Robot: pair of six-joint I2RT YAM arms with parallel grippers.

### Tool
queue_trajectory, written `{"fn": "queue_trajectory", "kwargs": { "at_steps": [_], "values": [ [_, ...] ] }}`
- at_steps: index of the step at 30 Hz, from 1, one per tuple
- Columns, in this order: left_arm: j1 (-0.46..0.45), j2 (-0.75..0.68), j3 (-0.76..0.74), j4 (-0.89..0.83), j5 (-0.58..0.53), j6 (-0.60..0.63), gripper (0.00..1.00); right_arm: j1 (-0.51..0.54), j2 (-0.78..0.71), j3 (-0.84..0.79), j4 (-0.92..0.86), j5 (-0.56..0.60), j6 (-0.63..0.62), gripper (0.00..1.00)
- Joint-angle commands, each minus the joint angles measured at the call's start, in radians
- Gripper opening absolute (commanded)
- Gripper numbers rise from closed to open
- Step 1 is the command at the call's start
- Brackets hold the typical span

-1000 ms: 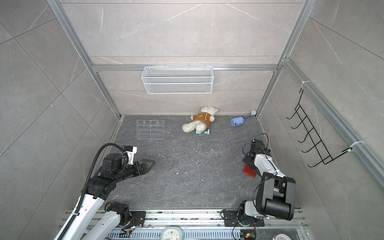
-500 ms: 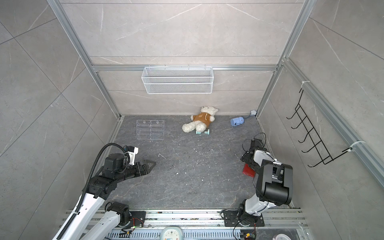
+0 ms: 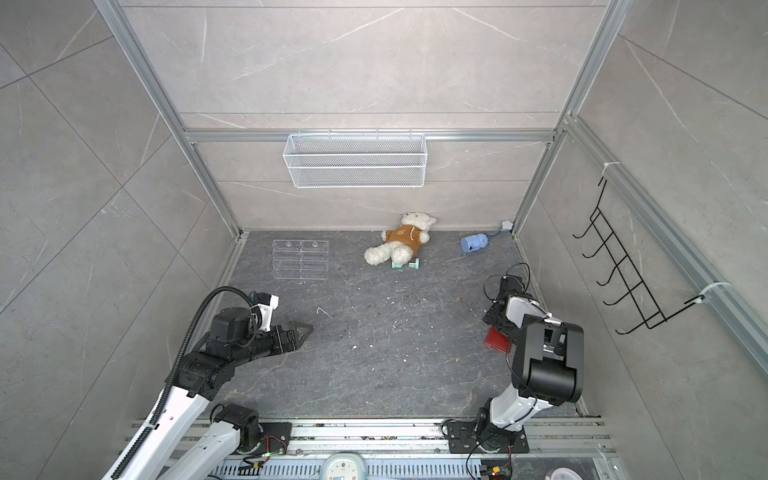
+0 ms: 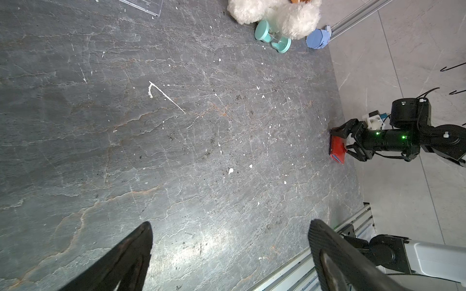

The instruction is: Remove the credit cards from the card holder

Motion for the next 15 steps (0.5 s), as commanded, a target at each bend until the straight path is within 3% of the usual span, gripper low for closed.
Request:
{"fn": "queue_trajectory", "kwargs": {
  "at_steps": [1, 3, 15],
  "values": [
    [-0.005, -0.002, 0.009, -0.005, -0.008, 0.018, 0.98, 0.014, 0.029, 0.023, -0.041, -0.011, -0.012, 0.76],
    [-0.005, -0.004, 0.009, -0.004, -0.007, 0.018, 0.98, 0.026, 0.030, 0.026, -0.040, -0.029, -0.017, 0.72],
    [-0.005, 0.002, 0.008, -0.001, -0.004, 0.015, 0.98, 0.147, -0.013, 0.022, -0.057, -0.098, -0.016, 0.71]
  ]
}}
